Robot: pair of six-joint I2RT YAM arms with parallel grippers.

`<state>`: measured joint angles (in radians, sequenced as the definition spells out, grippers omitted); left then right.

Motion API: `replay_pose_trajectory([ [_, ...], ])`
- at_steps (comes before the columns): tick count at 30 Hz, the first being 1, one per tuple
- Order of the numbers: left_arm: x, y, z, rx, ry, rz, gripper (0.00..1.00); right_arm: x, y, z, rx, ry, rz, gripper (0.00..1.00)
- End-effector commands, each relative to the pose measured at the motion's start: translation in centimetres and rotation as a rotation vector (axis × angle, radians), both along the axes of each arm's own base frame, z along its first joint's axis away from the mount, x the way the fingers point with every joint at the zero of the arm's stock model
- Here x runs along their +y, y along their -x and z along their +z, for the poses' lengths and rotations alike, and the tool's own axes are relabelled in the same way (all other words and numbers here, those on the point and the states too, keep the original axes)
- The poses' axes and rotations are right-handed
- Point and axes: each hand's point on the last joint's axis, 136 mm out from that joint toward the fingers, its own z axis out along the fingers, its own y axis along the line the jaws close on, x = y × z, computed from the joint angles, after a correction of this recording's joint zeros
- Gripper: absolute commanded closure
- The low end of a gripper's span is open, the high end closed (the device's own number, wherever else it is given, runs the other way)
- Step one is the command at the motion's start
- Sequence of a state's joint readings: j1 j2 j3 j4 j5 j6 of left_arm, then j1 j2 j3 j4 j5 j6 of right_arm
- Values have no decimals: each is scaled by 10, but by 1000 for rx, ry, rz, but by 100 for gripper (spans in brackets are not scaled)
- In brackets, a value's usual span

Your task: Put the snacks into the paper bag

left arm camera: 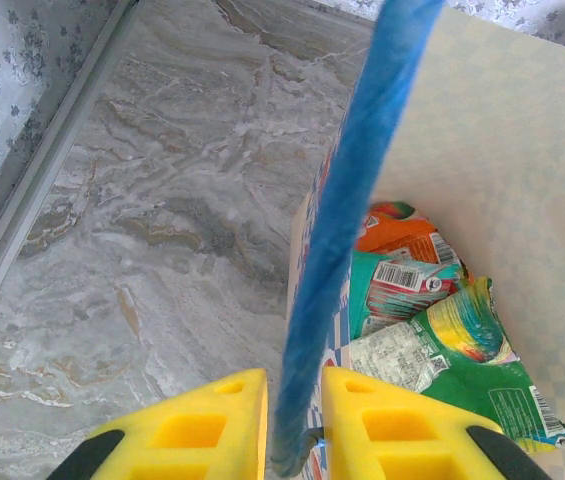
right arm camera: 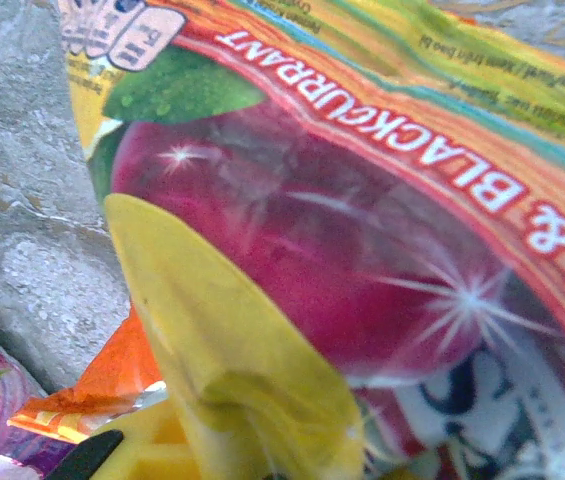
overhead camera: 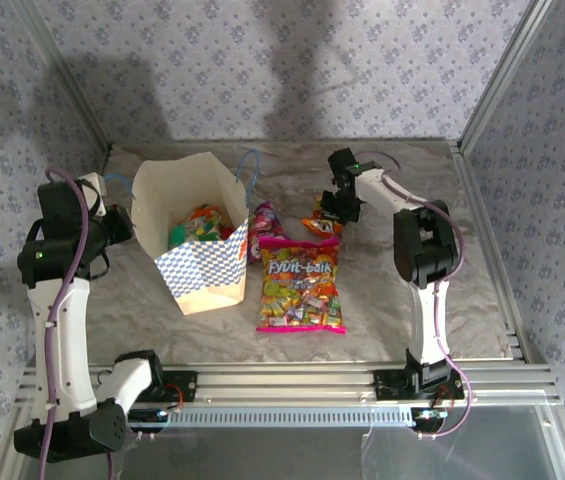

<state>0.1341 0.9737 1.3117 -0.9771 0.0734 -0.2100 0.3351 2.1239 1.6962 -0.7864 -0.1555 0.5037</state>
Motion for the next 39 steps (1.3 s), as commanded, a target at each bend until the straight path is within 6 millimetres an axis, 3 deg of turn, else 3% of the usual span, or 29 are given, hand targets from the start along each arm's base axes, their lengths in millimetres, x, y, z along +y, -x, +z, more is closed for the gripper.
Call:
replay_pose_trajectory([
  [1,-3,7,0,5,-5,-17,78,-16,6,25,-35,51,-1,81],
  [17,-4,8,4,-8,-3,-21,78,-26,9,91,-184,58,-26,83],
  [39,-5,13,6,-21,-3,-23,78,-11,33,196,-434,2,18,82],
])
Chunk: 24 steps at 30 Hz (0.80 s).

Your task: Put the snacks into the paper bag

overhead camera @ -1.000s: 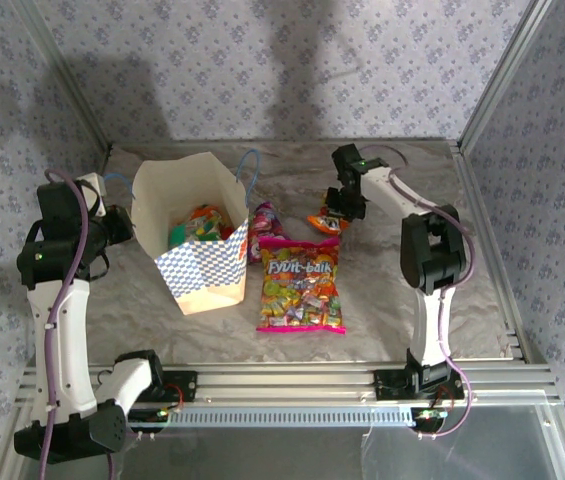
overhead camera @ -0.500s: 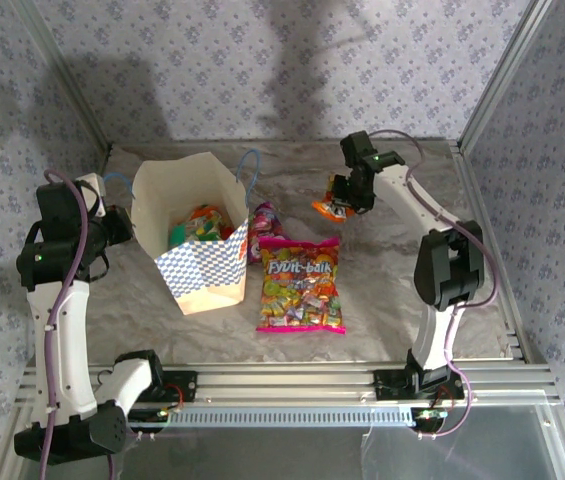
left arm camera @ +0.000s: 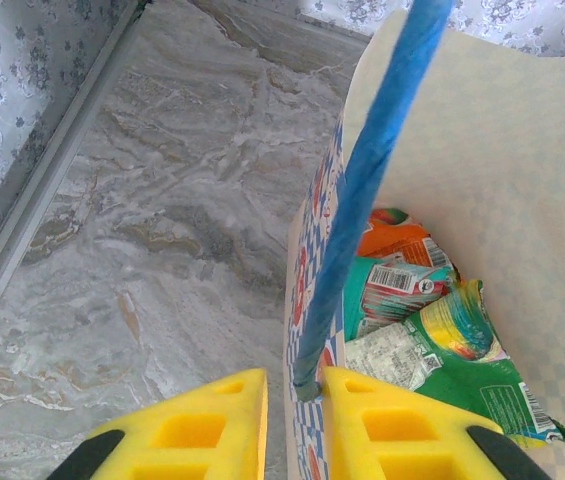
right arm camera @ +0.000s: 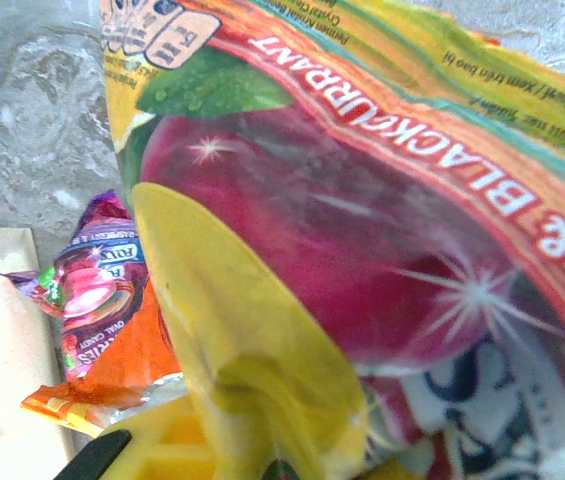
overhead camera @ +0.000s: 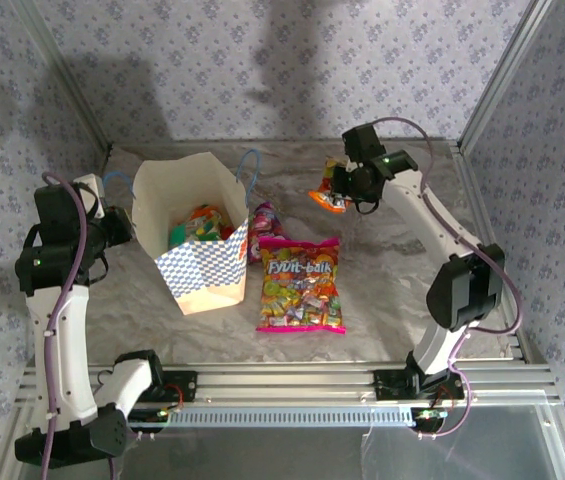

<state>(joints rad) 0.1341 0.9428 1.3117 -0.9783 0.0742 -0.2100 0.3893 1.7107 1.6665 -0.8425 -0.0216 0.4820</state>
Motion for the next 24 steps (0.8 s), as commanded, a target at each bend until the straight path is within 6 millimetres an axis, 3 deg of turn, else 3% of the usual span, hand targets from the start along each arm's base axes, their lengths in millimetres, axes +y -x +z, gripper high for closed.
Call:
replay_pose_trajectory([
  [1,-5,6,-2,9,0,-24,78,-2,6,36,-89,-8,4,82],
  [24,-6,7,-1,-11,-2,-31,78,21,47,143,-363,-98,71,81],
])
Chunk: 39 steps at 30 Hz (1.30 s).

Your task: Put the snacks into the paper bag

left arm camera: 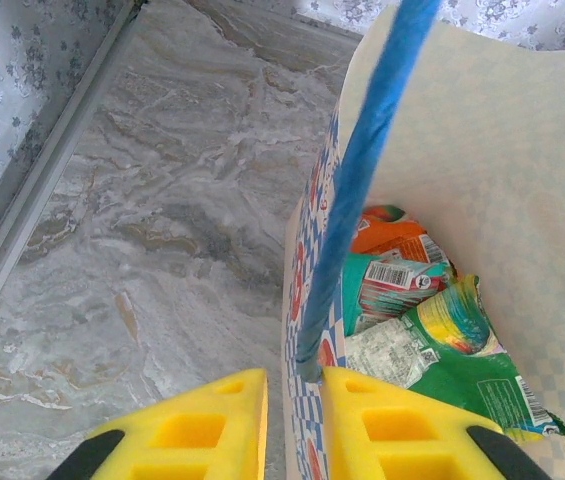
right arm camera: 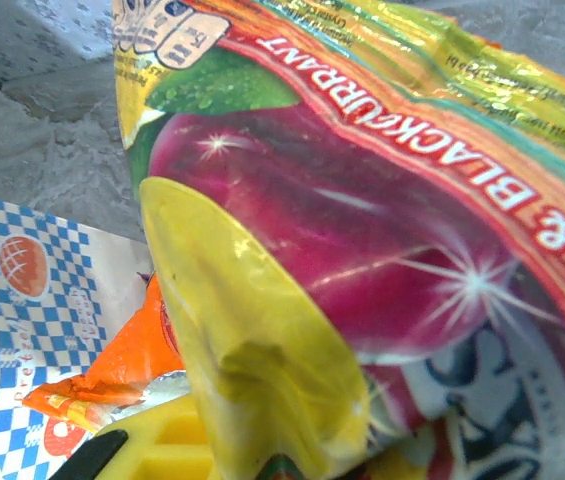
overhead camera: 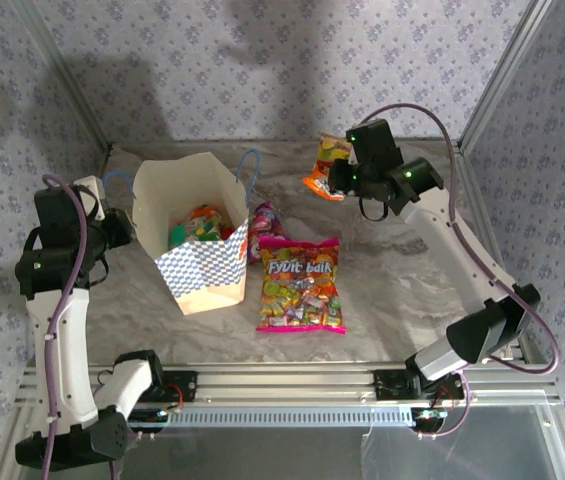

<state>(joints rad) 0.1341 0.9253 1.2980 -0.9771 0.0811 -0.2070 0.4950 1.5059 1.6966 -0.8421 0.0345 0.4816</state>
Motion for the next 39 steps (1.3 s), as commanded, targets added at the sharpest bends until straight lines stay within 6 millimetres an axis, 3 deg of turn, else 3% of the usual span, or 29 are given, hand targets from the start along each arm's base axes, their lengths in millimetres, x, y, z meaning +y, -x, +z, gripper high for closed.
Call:
replay_pose_trajectory([
  [1,-4,4,0,-9,-2,-24,78,2,8,52,-147,-40,9,81],
  [8,-5,5,3,-19,-6,-26,78,11,23,81,-234,-48,40,80],
  [14,-7,5,5,-31,2,-34,78,46,42,107,-330,-95,173,80],
  [21,-8,6,8,-41,5,-38,78,69,62,136,-419,-113,250,79],
  [27,-9,8,10,-46,5,-42,78,97,79,149,-451,-163,359,79],
  [39,-10,7,16,-68,8,-48,78,162,94,155,-388,-293,544,79],
])
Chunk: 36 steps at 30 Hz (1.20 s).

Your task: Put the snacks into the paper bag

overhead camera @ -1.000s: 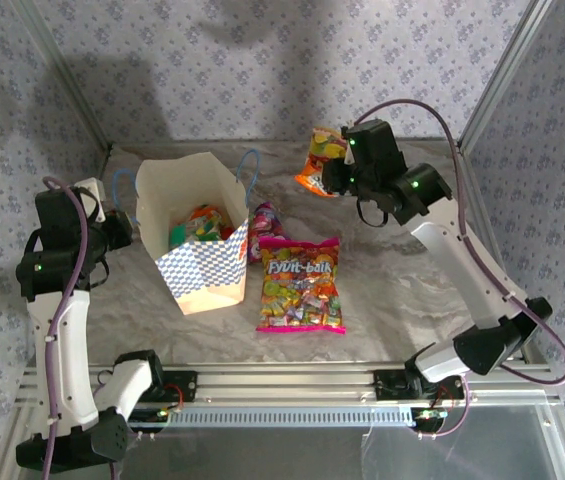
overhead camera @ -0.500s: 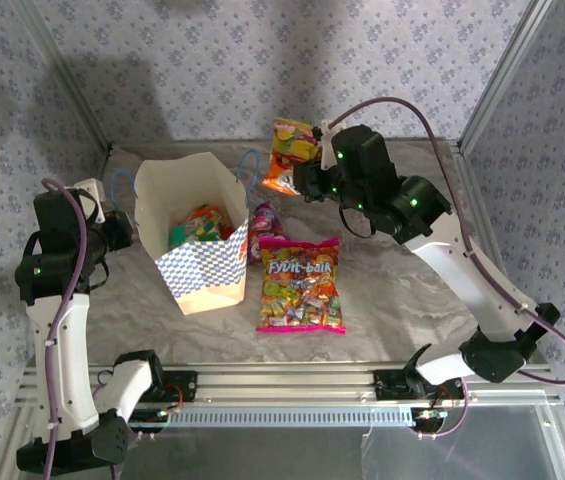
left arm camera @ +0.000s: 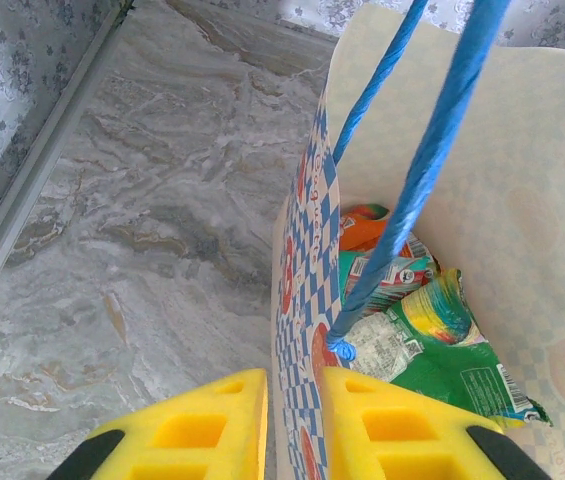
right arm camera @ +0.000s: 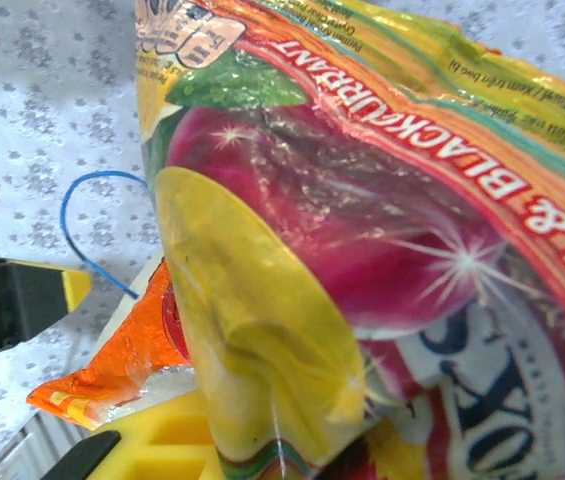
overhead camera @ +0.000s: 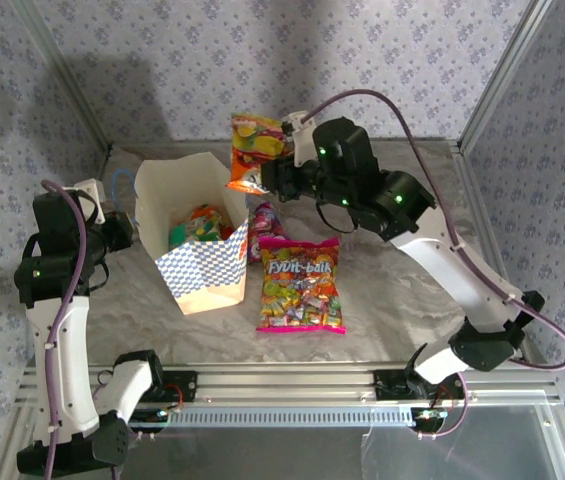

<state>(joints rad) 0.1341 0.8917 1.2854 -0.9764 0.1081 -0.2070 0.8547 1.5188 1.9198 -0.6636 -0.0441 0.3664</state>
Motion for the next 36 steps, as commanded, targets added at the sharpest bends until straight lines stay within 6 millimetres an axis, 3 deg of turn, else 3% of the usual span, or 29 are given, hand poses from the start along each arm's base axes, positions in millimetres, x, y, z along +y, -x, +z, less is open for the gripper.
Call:
replay_pose_trajectory([
  [1,-4,0,12,-48,-4,-21,78,25,9,32,-45,-108,88,79],
  [13,-6,-2,10,-66,15,-24,78,99,8,0,42,-56,199,80],
  [28,-6,-3,8,-65,2,-36,78,130,-10,-31,79,20,244,80],
  [36,-5,-6,4,-59,-4,-37,78,133,-23,-46,129,30,257,79],
])
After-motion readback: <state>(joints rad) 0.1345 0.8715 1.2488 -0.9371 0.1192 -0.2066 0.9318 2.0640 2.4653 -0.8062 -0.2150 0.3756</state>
